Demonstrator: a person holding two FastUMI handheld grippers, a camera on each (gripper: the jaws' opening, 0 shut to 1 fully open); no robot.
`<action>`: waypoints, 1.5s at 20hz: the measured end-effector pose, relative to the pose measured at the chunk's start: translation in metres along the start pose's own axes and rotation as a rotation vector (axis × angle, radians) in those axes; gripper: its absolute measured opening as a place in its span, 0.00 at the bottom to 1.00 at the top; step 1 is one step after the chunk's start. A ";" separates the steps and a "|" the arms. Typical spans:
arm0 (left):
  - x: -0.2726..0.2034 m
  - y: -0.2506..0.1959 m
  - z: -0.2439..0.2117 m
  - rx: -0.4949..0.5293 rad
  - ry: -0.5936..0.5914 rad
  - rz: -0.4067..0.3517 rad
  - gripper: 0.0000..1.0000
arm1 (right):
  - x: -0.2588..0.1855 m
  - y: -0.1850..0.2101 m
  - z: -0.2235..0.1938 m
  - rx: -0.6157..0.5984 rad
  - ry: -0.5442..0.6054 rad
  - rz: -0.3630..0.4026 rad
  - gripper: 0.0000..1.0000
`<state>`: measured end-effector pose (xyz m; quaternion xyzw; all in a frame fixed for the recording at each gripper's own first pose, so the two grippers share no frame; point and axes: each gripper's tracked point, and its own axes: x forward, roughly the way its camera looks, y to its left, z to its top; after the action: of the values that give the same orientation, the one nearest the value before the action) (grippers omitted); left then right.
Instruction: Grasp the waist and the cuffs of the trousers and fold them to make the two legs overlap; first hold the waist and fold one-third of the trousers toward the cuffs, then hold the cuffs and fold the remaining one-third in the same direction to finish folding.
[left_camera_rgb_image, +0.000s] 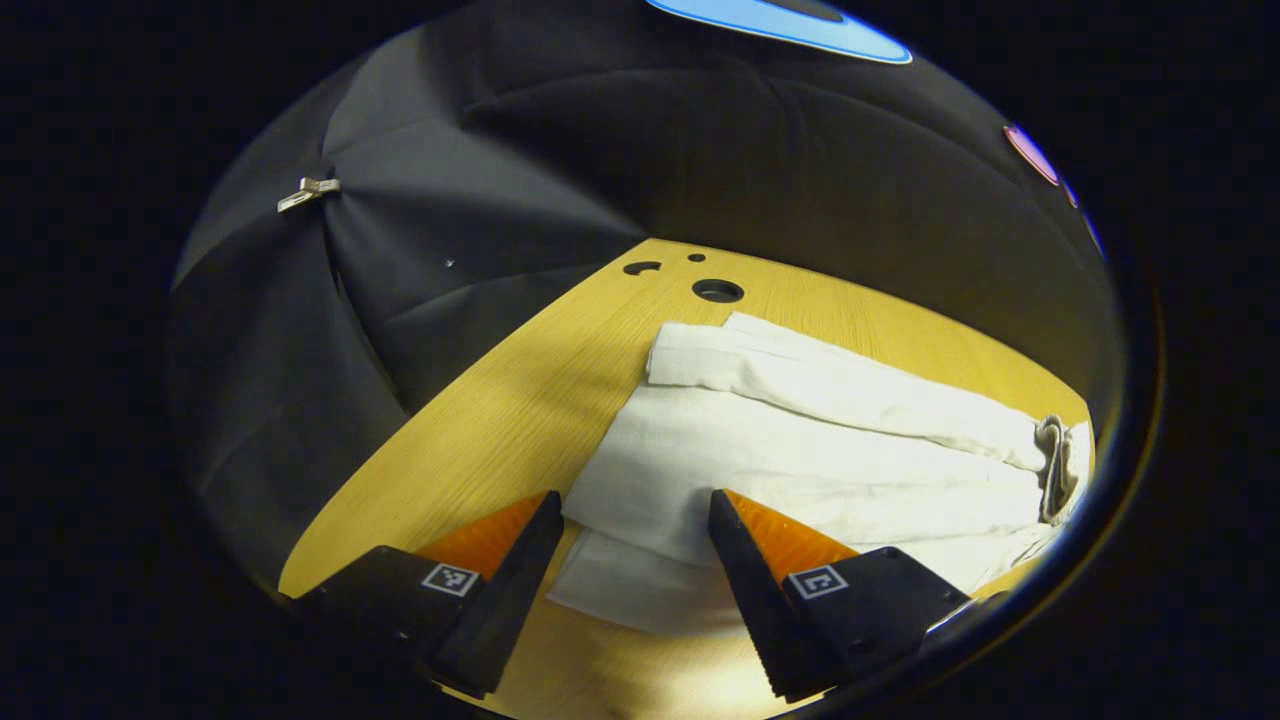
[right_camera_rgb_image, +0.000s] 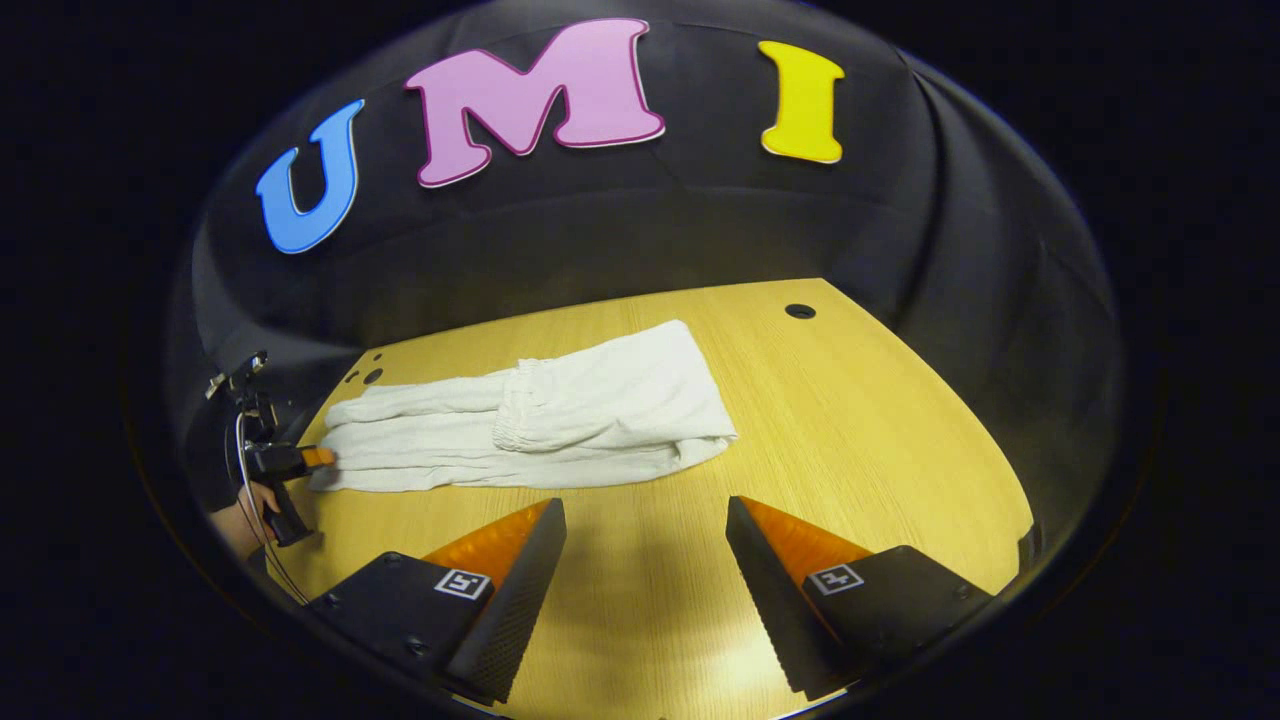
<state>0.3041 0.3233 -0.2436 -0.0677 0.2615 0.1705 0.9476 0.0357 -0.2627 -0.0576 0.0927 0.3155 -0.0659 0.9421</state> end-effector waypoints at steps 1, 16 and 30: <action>0.000 0.000 -0.001 0.007 -0.001 0.000 0.96 | -0.003 -0.002 -0.002 0.019 0.001 -0.003 0.99; -0.015 -0.037 -0.002 0.090 0.100 -0.083 0.06 | -0.068 -0.056 0.000 0.031 -0.025 -0.081 0.99; -0.119 -0.160 0.106 -0.094 -0.122 -0.186 0.05 | -0.076 -0.146 0.025 -0.001 -0.081 -0.066 0.99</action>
<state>0.3155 0.1626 -0.0854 -0.1254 0.1878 0.0974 0.9693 -0.0368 -0.4058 -0.0119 0.0791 0.2800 -0.1005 0.9514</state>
